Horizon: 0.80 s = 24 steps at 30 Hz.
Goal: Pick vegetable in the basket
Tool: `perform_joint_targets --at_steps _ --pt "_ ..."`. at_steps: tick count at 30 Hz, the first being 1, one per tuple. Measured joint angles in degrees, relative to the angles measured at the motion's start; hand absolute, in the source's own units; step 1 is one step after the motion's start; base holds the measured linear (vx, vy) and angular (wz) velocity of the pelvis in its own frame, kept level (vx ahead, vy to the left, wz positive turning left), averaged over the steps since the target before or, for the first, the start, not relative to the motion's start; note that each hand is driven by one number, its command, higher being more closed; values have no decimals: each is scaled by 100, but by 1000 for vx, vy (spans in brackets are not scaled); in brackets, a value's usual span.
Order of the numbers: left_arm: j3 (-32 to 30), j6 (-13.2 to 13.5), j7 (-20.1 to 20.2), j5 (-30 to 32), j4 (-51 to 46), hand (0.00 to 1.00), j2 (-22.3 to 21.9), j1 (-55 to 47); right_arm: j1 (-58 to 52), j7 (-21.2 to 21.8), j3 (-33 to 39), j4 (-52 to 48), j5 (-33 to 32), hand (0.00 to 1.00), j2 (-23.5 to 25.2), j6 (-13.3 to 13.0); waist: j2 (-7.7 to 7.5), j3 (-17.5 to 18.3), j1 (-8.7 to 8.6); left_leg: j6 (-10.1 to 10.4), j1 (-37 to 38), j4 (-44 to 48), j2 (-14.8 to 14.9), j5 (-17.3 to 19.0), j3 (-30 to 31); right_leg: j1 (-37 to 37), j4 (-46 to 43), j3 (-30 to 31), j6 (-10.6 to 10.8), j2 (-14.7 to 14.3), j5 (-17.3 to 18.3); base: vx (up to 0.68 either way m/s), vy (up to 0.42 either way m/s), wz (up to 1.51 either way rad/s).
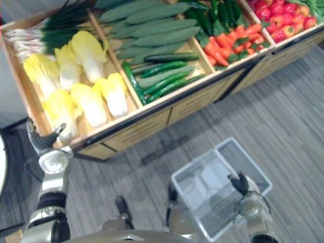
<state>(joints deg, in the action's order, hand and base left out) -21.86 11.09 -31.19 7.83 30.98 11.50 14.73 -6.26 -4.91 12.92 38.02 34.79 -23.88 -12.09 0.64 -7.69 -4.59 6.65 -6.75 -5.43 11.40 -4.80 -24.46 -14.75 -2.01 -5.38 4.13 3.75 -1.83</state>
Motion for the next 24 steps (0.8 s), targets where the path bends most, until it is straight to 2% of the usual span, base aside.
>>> perform_joint_targets --at_steps 7,24 --pt "32 -2 -128 -1 122 0 0 56 29 -125 -237 -149 -12 100 -12 -43 -85 -87 8 30 -12 -1 -7 23 -60 -7 148 100 -7 -9 -144 -16 0 -6" --pt "89 -132 -361 -40 772 0 -16 353 100 -262 -380 -202 -129 100 -61 -68 -99 -244 6 30 -50 -2 -13 23 -166 -107 199 234 -8 -32 -200 12 -7 -4"
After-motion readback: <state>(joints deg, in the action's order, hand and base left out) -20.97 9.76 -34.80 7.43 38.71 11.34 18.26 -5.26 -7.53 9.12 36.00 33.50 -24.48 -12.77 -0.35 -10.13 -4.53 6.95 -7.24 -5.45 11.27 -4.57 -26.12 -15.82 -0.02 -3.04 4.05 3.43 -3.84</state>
